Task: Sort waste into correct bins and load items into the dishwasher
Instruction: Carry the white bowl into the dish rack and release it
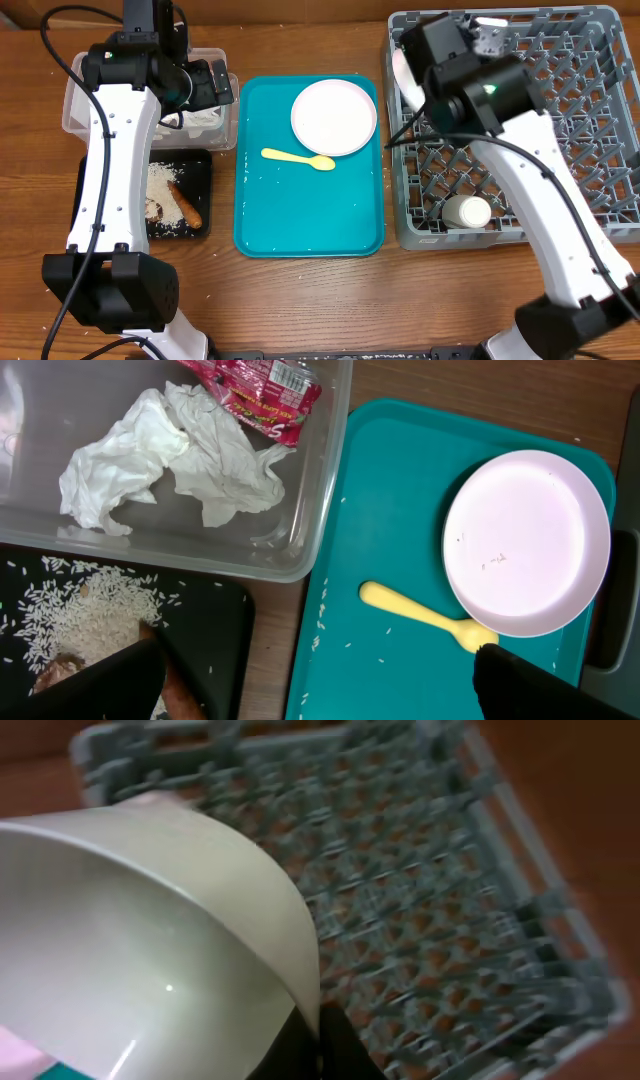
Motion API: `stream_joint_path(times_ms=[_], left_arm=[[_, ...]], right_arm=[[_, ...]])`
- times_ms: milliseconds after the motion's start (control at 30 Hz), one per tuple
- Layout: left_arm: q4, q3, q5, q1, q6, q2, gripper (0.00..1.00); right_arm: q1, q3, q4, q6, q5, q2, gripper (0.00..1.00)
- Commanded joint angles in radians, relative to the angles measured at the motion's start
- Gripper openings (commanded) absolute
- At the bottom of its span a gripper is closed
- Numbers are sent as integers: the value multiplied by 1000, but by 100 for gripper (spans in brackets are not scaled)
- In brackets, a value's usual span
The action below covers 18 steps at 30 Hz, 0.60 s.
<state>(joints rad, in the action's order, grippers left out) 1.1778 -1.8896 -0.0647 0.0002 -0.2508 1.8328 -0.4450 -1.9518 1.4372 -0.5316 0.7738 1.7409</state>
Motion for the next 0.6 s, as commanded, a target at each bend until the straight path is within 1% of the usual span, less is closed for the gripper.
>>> stream_joint_path(times_ms=[0, 67, 100, 167, 300, 367, 433, 467, 567], left_arm=[[-3, -10, -6, 3, 27, -15, 100], [-3, -10, -6, 3, 27, -15, 100], [-3, -10, -6, 3, 27, -15, 100], [-3, -10, -6, 3, 27, -15, 100], [-3, -10, -6, 3, 27, -15, 100], [-3, -10, -6, 3, 27, -15, 100], [-3, -10, -6, 3, 27, -15, 100], [-3, -10, -6, 3, 27, -15, 100], [-3, -10, -6, 3, 27, -15, 100]], right_arm=[[3, 10, 15, -18, 343, 65, 4], [3, 10, 18, 41, 394, 114, 4], [6, 10, 14, 43, 414, 151, 4], [15, 10, 17, 89, 415, 220, 4], [19, 10, 57, 97, 445, 362, 4], [19, 10, 79, 80, 436, 400, 4], [19, 10, 136, -11, 404, 429, 4], [19, 11, 147, -33, 382, 430, 4], [19, 12, 151, -45, 313, 431, 4]])
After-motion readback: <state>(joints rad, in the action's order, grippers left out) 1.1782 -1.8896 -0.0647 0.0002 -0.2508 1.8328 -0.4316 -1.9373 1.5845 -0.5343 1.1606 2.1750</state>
